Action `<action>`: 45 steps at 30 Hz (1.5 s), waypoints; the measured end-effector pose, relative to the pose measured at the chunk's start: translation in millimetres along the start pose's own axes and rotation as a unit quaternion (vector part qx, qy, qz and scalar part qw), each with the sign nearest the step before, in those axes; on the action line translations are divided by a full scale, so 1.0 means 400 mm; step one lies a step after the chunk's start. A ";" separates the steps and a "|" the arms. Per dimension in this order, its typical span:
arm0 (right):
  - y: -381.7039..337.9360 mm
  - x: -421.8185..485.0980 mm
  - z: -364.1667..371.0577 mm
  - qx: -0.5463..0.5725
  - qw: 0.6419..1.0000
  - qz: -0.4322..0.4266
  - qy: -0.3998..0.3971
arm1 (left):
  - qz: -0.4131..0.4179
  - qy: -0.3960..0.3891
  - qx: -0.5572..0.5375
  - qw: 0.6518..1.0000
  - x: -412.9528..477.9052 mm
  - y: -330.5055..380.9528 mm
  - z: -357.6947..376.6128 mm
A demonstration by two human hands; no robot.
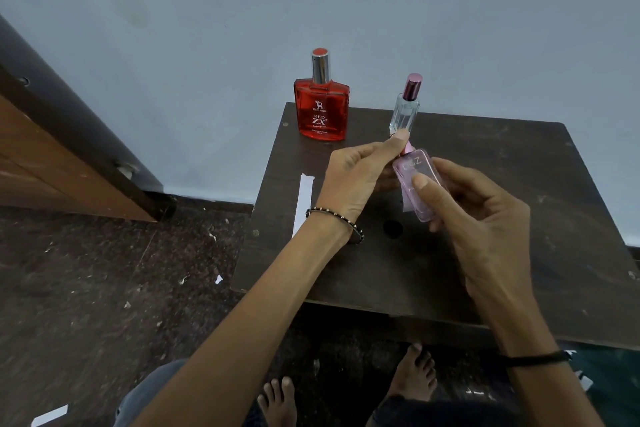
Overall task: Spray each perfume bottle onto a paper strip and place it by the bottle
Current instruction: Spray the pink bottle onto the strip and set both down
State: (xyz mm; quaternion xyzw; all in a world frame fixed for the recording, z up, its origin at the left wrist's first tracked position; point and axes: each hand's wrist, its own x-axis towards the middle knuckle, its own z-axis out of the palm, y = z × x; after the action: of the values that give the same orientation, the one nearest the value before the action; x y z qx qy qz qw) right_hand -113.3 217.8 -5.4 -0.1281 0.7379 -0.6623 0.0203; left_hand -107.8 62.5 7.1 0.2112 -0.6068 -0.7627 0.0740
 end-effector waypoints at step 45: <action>0.037 0.040 -0.115 0.185 0.969 0.011 0.162 | 0.191 0.038 0.307 0.932 0.104 -0.096 0.151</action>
State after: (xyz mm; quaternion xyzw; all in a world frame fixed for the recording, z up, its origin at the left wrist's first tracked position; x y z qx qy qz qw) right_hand -140.4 260.2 -12.0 -0.0057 0.5973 -0.7990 -0.0689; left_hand -164.6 110.7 -29.0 0.1326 -0.8368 -0.5023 0.1726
